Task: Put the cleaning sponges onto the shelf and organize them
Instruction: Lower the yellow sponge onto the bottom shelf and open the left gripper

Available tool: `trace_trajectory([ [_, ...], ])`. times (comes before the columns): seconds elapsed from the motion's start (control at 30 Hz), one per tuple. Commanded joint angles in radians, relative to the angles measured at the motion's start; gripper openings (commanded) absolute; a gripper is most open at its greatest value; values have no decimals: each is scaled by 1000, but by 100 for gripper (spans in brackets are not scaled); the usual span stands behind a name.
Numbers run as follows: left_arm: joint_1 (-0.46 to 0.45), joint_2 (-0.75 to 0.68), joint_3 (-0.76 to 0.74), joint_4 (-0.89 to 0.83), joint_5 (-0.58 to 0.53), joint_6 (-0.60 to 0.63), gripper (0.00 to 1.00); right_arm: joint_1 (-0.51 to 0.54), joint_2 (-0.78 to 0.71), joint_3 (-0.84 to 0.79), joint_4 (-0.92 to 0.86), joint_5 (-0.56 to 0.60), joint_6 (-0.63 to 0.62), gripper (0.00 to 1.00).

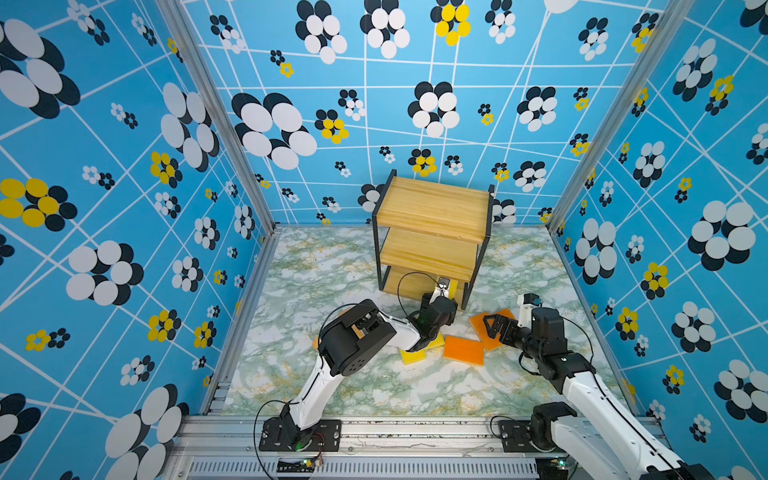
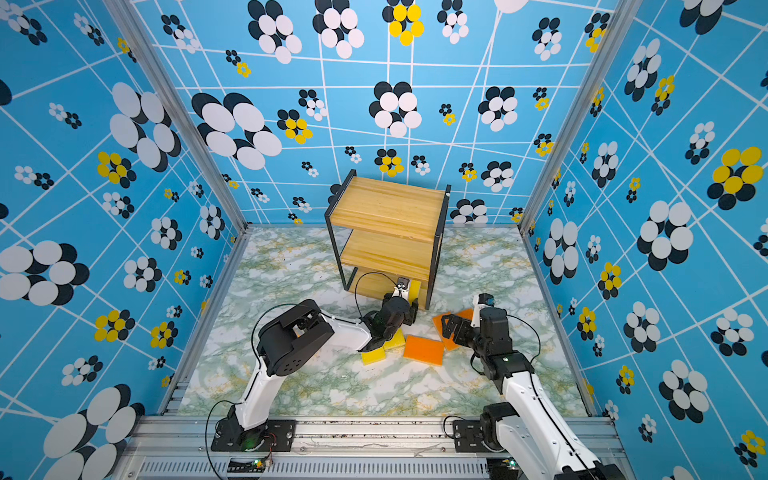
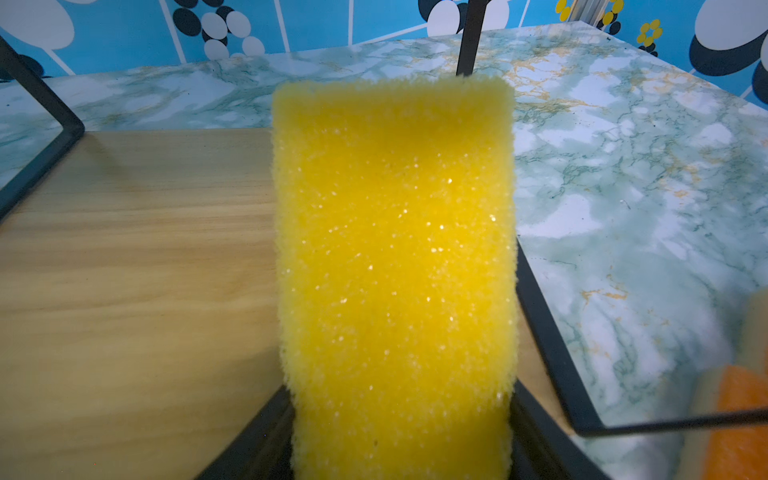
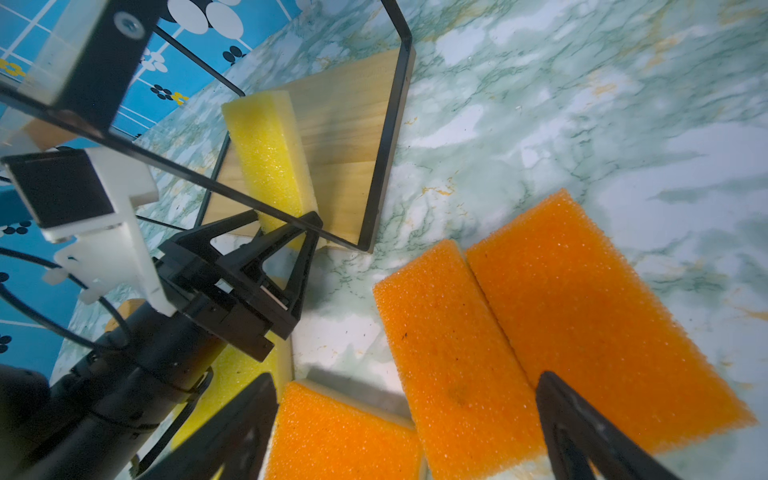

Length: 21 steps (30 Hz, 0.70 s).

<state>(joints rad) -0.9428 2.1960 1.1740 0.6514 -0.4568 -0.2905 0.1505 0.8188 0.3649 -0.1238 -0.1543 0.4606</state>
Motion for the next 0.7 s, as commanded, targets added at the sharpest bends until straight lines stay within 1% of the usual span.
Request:
trace_trajectory([
  [0.0,12,31,34,5,6,7,69,8,-6,-15,-6,18,3,99],
  [0.13,13,34,39,-5,0,7,82,9,-9,-13,-11,21,3,99],
  [0.23,13,34,37,-7,-6,8,89,9,-12,-12,-14,24,3,99],
  [0.33,13,35,36,-6,-8,4,91,8,-14,-10,-18,23,3,99],
  [0.67,13,34,32,-9,-12,4,92,8,-18,-8,-26,24,-4,99],
])
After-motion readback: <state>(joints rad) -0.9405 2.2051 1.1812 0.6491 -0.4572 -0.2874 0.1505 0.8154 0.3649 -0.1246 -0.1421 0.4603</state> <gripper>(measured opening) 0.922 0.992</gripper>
